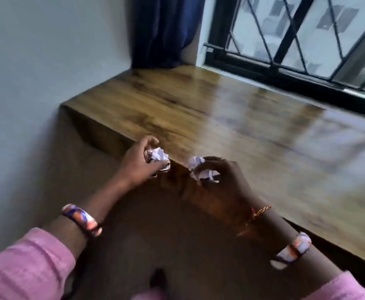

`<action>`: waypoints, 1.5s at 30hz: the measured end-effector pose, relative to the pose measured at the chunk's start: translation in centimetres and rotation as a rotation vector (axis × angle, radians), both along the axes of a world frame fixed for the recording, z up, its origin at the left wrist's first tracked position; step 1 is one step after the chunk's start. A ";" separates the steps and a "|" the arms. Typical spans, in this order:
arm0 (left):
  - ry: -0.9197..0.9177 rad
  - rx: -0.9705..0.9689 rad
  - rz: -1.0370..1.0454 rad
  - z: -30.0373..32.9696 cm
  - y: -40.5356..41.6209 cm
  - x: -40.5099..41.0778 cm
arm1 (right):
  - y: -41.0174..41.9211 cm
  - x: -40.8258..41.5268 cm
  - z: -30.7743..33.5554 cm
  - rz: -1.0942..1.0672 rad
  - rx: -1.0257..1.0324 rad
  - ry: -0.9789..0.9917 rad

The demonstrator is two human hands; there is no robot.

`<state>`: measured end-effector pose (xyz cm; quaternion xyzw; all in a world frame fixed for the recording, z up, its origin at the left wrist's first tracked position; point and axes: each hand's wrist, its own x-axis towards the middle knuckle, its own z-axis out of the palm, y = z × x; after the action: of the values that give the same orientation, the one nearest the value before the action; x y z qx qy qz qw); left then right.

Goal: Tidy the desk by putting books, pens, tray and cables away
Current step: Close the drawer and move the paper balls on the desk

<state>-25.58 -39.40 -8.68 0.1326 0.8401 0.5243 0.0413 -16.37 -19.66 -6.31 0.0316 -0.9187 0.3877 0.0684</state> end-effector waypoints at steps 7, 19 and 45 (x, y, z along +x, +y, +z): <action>-0.379 0.296 0.597 -2.1 -24.0 5.1 | -15.5 -3.3 -0.9 0.327 0.048 -0.070; -0.674 0.061 0.986 -11.1 -38.6 11.7 | -38.2 -5.4 -8.6 0.760 0.338 -0.307; -0.550 0.583 2.008 -9.2 -27.0 60.8 | -45.0 21.4 -13.2 1.779 0.468 -0.255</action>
<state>35.26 -66.39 -17.84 -0.7343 0.3698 0.5099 -0.2532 4.98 -64.62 -19.56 0.6949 -0.6116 0.1028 -0.3639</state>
